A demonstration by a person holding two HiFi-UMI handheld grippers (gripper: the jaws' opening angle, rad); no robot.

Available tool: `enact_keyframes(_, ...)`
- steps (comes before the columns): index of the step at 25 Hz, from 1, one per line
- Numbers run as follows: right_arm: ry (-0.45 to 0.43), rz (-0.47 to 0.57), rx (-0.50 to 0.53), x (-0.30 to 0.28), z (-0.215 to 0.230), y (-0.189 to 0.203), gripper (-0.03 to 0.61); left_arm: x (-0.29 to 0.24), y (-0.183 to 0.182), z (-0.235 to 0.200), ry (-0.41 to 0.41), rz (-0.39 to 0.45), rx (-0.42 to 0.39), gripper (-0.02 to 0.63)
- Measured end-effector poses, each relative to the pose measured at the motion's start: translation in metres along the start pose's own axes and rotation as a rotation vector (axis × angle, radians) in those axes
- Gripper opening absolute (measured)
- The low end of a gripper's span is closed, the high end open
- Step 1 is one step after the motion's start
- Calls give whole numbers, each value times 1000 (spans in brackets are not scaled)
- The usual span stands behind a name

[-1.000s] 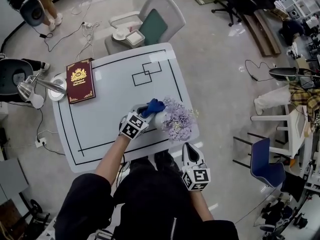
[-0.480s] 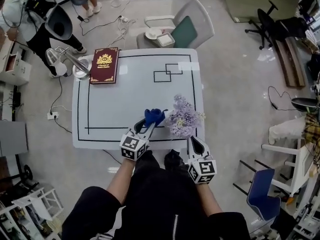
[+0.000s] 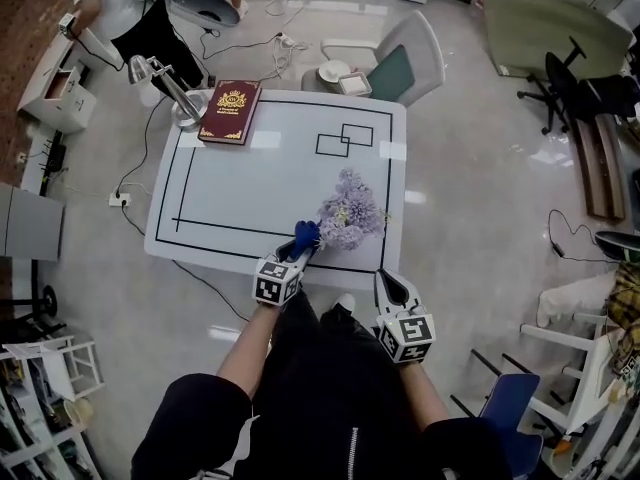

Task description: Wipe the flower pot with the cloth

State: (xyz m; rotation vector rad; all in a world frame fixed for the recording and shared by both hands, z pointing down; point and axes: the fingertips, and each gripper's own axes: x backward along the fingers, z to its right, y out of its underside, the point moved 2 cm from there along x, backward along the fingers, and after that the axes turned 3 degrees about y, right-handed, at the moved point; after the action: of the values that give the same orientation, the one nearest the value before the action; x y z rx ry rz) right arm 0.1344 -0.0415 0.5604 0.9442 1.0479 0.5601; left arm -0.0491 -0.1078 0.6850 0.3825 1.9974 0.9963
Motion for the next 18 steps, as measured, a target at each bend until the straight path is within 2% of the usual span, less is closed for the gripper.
enact_keyframes(3,-14,9,-6,5,9,3,8,13,-3,17,11,54,-10,123)
enact_keyframes(8,-25,22,-15,18,18,5,8,28,-11,86,147,153,4,123)
enact_keyframes(11,-23,31,-20,21,24,4,8,19,-22,109,188,190,8,123)
enact_keyframes(14,-15,31,-21,25,31,6,8,-2,-25,107,176,187,73,123)
enact_keyframes(18,1,17,-23,34,41,16,8,-26,-3,94,112,104,160,123)
